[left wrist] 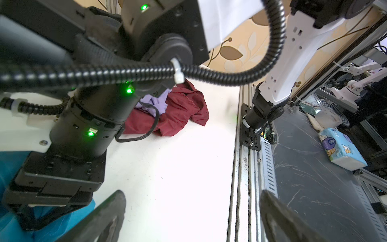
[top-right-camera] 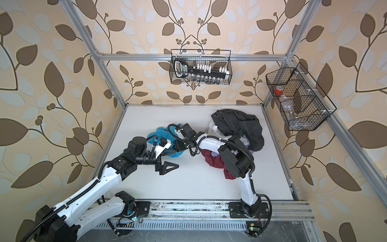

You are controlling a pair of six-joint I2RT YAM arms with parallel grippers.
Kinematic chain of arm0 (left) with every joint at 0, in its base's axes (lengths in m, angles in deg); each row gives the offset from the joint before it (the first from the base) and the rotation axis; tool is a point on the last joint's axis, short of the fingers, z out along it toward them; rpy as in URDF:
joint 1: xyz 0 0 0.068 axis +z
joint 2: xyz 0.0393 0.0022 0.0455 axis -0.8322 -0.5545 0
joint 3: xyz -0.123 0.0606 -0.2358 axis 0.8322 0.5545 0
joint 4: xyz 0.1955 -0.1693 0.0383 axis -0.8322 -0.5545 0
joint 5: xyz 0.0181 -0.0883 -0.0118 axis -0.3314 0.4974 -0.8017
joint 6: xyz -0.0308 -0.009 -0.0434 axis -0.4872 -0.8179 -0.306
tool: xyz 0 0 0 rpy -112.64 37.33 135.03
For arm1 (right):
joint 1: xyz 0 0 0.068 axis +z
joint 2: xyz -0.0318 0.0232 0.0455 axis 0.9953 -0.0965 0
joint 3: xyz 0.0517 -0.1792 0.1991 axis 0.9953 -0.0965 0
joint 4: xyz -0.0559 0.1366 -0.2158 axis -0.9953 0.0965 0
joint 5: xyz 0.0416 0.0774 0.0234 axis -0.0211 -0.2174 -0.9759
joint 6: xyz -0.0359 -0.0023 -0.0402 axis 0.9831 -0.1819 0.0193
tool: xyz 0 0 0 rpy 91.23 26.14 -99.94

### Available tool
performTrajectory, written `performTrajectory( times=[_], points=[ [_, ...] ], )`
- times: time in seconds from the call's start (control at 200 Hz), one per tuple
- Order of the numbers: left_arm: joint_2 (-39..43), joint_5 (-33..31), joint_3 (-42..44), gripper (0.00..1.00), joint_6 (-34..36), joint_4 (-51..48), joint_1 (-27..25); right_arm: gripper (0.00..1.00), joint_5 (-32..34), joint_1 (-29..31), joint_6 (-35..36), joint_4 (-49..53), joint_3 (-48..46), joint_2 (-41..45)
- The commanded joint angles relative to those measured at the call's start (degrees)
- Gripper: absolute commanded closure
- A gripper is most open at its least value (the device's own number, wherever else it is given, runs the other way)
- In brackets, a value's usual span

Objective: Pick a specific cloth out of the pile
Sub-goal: 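Set the teal shirt down on the table and open the right gripper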

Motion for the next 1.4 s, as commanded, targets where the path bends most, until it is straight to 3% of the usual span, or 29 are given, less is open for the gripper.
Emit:
performTrajectory(
  times=[0.0, 0.71, 0.98, 1.26, 1.279, 1.319, 1.394],
  points=[
    [1.2, 0.2, 0.3, 0.01, 1.2, 0.9, -0.6, 0.36, 0.8, 0.2, -0.9, 0.9, 4.2, -5.2],
    [1.7, 0.1, 0.5, 0.01, 1.7, 0.8, -0.7, 0.37, -1.3, 3.7, -2.3, 6.1, 35.9, -27.2],
    [1.9, 0.0, 0.6, 0.01, 1.8, 0.8, -0.7, 0.35, -1.0, 4.2, -2.6, 5.7, 38.2, -28.4],
    [2.4, 0.2, 0.7, 0.01, 1.9, 0.8, -0.7, 0.22, -0.1, 4.7, -2.8, 2.0, 33.6, -24.3],
    [2.3, 0.2, 0.7, 0.01, 1.8, 0.8, -0.8, 0.09, 0.1, 4.7, -2.7, 2.0, 33.4, -24.0],
    [2.4, 0.2, 0.6, 0.01, 1.8, 0.8, -0.8, 0.02, 0.6, 4.9, -2.5, 2.1, 33.2, -23.5],
    [2.5, 0.2, 0.7, 0.01, 1.9, 0.8, -0.8, 0.01, 1.1, 5.1, -2.0, 2.1, 32.4, -22.2]
  ],
)
